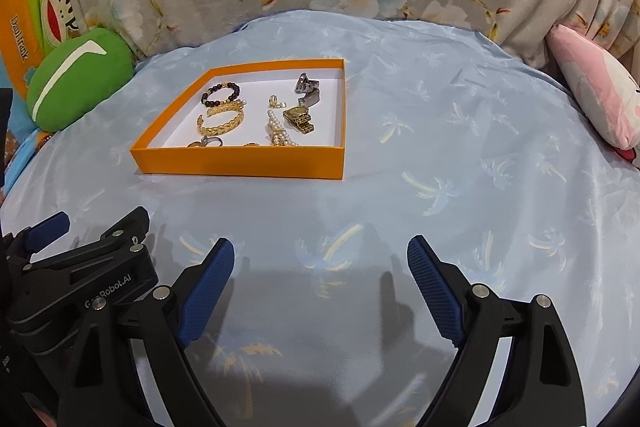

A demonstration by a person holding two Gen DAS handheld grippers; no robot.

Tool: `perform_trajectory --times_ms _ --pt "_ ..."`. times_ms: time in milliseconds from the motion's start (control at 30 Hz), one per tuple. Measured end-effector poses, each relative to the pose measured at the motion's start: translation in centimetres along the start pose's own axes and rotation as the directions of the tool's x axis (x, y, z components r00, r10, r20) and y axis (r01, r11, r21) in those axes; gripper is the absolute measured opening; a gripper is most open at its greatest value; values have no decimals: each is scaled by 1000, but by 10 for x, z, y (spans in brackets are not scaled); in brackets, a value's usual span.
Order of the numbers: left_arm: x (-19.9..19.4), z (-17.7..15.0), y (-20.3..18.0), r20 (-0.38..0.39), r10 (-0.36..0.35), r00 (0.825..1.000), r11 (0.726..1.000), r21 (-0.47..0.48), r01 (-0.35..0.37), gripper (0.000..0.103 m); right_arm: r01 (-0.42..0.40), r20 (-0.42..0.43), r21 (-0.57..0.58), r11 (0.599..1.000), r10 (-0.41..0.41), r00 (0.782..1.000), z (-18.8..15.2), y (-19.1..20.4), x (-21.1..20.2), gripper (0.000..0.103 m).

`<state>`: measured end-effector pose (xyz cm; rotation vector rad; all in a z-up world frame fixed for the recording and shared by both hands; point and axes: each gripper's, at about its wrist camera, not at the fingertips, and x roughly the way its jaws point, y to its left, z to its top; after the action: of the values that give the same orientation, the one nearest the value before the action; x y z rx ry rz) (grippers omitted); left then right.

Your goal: Organize jewelry

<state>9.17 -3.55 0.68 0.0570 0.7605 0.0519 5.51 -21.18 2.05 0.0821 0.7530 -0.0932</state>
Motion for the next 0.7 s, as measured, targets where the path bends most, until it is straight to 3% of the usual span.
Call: perform_trajectory --times_ms 700 --pt "-2 0 -3 15 21 1000 1000 16 -21 95 -3 5 7 1000 3 1000 0 -1 0 86"
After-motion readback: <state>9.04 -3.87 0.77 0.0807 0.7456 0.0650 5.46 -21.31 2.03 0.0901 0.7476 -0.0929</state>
